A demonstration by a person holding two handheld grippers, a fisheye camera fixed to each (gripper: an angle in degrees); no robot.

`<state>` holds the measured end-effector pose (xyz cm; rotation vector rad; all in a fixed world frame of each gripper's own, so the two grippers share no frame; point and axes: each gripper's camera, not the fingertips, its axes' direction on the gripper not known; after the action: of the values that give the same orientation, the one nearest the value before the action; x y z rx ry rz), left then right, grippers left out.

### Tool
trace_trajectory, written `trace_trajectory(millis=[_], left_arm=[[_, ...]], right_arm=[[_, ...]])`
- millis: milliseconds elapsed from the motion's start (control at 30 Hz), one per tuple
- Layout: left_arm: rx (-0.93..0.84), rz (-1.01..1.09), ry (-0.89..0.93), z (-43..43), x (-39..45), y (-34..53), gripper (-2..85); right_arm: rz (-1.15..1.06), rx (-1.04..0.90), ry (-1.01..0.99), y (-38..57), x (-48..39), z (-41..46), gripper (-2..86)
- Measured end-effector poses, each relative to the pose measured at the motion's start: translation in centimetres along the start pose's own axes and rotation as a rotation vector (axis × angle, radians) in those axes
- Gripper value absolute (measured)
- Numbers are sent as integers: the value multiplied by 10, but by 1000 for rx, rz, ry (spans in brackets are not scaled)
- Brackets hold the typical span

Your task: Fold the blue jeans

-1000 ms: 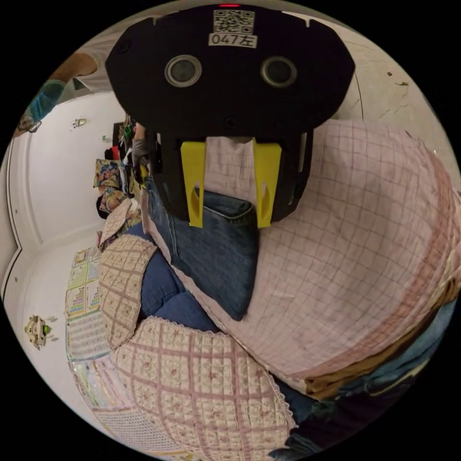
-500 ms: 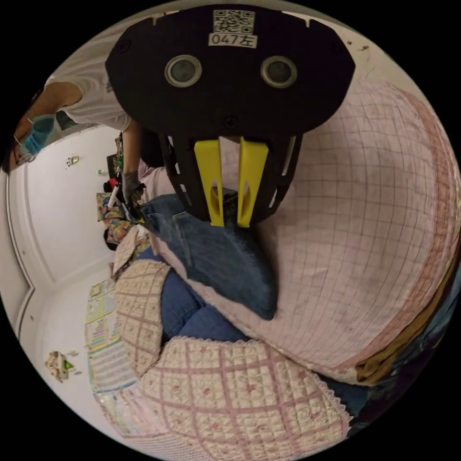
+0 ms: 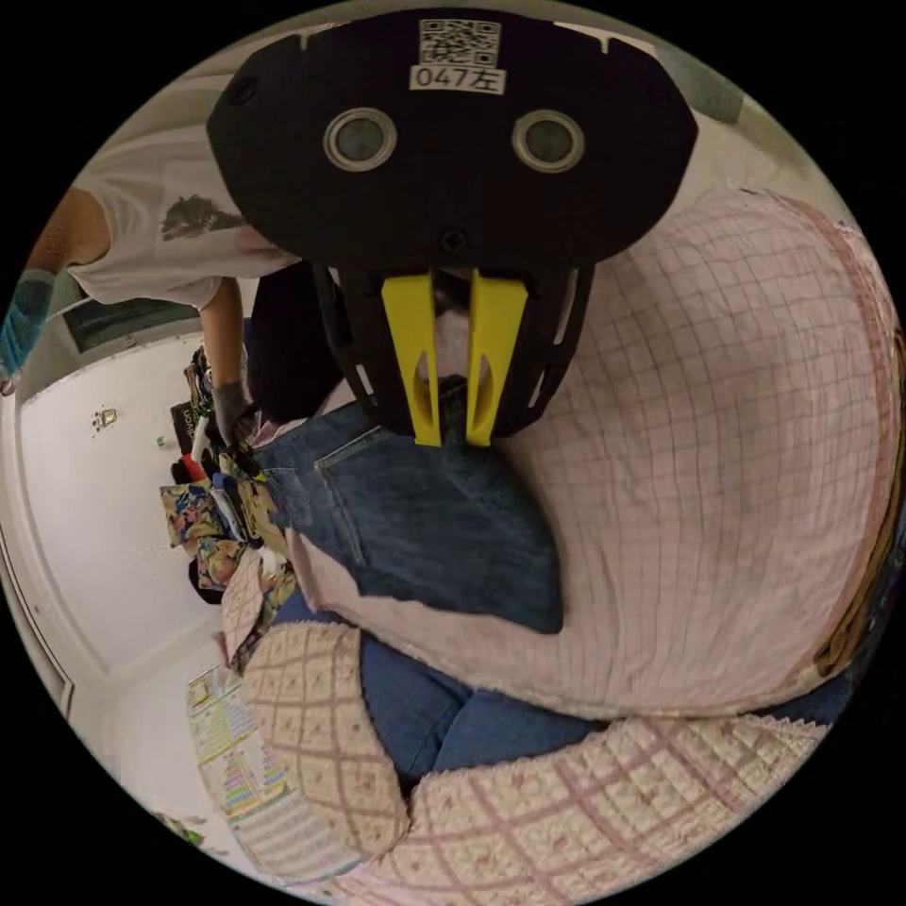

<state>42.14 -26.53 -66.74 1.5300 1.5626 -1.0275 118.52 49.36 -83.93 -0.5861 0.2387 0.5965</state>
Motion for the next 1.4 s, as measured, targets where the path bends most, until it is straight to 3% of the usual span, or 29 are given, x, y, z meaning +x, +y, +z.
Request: trace_trajectory(millis=[67,200,333,433,500,567,633,767,867,1000,1233,1367,1400], left_arm=[[11,-5,10,-9,4,-8,47],[-3,-10,-89,-25,22,-22,78],[63,-51,-298,-65,40,-13,140],[154,-20,-346,-99,76,0,139],[184,109,-311,-102,126,-9,137],[165,230,-298,-86,172,-23,143],[168,323,-277,-64,216,-33,169],[156,443,-224,-17,285,-44,184],[116,468,-266,9,299,-53,186],[72,444,-306,27,282,-68,200],[102,387,-313,12,235,-79,202],[258,301,-467,-49,185,-56,34],[309,287,-414,-82,161,-47,7]], right_arm=[[86,79,-129,10,15,-2,35],[187,73,-164,18,19,-1,74],[347,327,41,74,-5,-41,106],[166,431,95,98,-73,-56,68],[-54,308,-39,83,-126,-40,43],[-271,-23,-247,51,-200,9,42],[-412,-180,-325,39,-256,47,51],[-655,-519,-160,31,-360,144,71],[-665,-671,-213,36,-396,194,71],[-712,-644,-156,53,-434,209,26],[-722,-493,-352,66,-508,186,1],[-724,-424,-391,83,-549,177,4],[-709,-402,-413,84,-552,174,5]])
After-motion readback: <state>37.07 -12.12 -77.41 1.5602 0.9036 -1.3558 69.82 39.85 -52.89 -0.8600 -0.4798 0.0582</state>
